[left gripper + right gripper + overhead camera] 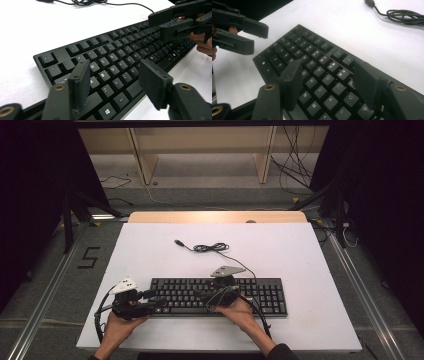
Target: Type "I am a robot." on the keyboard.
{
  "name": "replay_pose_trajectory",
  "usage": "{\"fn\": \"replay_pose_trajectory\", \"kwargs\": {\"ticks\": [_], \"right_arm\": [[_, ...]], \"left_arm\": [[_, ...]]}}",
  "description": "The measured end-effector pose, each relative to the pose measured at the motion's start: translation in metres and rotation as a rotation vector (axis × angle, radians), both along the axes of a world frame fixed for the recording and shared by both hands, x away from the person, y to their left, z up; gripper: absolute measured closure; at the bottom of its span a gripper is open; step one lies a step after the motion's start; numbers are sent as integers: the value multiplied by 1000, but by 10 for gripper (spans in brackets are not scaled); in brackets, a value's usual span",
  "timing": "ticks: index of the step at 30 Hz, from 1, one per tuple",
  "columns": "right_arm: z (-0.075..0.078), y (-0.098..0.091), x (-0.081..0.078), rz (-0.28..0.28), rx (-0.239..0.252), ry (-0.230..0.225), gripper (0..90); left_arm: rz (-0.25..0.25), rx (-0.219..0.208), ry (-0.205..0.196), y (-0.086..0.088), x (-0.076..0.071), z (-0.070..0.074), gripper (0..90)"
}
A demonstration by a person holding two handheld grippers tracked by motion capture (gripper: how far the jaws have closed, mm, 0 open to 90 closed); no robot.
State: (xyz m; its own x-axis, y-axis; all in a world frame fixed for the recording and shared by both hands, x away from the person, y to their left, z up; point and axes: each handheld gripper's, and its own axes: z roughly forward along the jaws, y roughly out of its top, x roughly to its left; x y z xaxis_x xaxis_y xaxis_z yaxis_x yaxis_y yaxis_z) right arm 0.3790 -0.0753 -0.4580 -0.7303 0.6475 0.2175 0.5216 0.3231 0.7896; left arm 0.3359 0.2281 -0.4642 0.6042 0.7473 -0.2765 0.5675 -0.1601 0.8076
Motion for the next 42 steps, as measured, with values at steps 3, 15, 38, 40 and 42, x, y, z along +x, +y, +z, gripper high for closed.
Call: {"fn": "replay_pose_trajectory", "kwargs": {"ticks": [3, 15, 38, 40, 42], "right_arm": [[0, 1, -1, 6, -3, 1, 402], [2, 5, -10, 47, 6, -3, 409], [-4, 11, -30, 135, -38, 3, 818], [-6, 12, -31, 138, -50, 8, 843], [-7, 13, -31, 141, -56, 12, 864]], "left_arm": [[4, -6, 0, 1, 0, 0, 388], [26, -45, -33, 4, 0, 3, 320], [33, -77, -60, 7, -1, 4, 289], [30, -75, -61, 7, -1, 4, 289], [27, -74, -61, 7, -1, 4, 289]]}}
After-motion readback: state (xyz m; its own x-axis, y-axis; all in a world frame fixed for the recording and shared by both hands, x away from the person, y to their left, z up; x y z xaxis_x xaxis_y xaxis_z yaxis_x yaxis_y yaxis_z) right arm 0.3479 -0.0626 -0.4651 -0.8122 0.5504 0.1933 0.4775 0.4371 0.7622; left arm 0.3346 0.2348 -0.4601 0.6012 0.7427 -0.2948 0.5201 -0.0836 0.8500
